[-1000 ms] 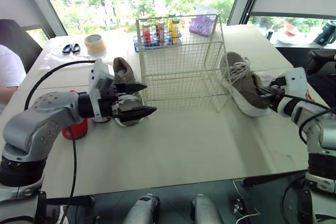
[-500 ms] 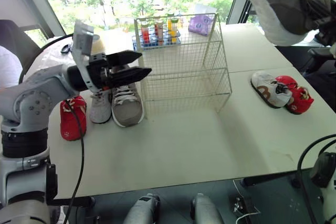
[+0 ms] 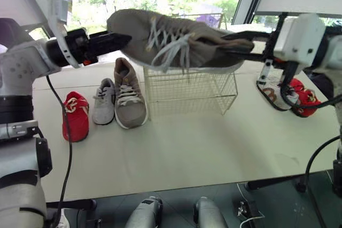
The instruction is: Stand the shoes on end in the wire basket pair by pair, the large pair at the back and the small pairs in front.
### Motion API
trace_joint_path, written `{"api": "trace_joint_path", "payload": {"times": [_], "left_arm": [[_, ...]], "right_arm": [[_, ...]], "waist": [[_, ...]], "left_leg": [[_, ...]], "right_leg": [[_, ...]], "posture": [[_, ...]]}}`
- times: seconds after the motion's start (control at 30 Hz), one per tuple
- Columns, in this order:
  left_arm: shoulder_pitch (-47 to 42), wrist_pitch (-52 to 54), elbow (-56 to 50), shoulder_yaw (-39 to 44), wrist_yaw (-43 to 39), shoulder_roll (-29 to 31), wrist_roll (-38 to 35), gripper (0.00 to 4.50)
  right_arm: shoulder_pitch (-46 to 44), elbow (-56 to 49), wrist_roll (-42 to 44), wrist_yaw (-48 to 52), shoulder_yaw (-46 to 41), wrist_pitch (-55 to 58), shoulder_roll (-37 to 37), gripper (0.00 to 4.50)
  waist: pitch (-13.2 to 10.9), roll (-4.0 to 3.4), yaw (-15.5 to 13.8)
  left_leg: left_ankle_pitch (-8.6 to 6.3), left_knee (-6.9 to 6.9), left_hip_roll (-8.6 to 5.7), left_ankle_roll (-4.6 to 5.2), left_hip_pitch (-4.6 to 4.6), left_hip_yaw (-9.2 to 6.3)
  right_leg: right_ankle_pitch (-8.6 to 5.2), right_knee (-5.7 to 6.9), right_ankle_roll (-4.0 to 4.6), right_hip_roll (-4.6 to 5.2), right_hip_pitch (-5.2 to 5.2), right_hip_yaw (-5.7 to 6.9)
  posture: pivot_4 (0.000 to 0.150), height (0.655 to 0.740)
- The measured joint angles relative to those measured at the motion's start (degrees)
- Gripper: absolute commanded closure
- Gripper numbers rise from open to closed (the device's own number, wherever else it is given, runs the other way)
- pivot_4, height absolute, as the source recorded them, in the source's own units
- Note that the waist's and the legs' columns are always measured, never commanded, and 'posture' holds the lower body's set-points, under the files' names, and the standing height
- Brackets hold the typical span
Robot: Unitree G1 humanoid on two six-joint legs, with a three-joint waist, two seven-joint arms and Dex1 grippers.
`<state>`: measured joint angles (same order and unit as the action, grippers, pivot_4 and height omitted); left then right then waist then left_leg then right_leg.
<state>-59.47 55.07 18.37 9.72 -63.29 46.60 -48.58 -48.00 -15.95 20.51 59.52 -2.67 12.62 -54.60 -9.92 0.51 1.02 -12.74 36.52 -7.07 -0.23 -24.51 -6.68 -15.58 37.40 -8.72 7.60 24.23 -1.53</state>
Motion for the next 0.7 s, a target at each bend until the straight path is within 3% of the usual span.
{"api": "trace_joint_path", "payload": {"times": [0.2,0.3,0.47,0.53,0.7], "left_arm": [[-0.01,-0.74,0.67,0.00,-1.19,-0.20,2.43,0.00],[-0.02,-0.74,0.64,-0.78,-2.30,-0.65,3.23,0.85],[-0.08,-0.42,1.52,-1.41,-2.19,-1.82,4.43,3.36],[-0.44,-0.26,1.97,-1.33,-1.43,-2.19,4.52,3.89],[-0.51,2.05,1.89,0.59,1.04,-4.71,3.99,3.89]], "right_arm": [[-2.80,0.43,0.00,1.23,0.22,-1.16,0.11,4.30],[-2.91,0.56,-0.47,1.75,1.43,-1.75,0.83,4.30],[-3.03,0.95,-1.28,3.32,2.36,-2.43,1.09,4.30],[-3.04,0.90,-1.19,3.75,2.32,-2.44,1.09,3.29],[-2.60,0.79,4.03,2.15,-0.86,5.18,1.14,0.90]], "waist": [[0.00,0.00,-0.01],[0.00,0.00,-0.06],[0.00,0.00,-0.01],[0.00,0.00,0.01],[0.00,0.00,-0.18]], "left_leg": [[0.00,0.01,0.01,0.00,0.00,0.00],[0.00,0.03,0.01,0.00,0.00,0.00],[0.00,0.03,0.00,0.00,-0.01,0.00],[0.00,0.04,0.01,0.00,-0.01,0.00],[0.00,0.08,0.01,0.00,-0.03,-0.01]], "right_leg": [[0.00,0.03,0.00,-0.01,0.00,0.00],[0.00,0.04,0.00,0.00,0.00,0.00],[0.00,0.05,0.00,-0.01,0.02,0.00],[0.00,0.06,0.00,-0.01,0.02,0.00],[0.00,0.08,0.00,0.00,0.01,0.00]], "posture": [[0.150,0.7400],[0.150,0.7400],[0.150,0.7400],[0.150,0.7400],[0.150,0.7400]]}}
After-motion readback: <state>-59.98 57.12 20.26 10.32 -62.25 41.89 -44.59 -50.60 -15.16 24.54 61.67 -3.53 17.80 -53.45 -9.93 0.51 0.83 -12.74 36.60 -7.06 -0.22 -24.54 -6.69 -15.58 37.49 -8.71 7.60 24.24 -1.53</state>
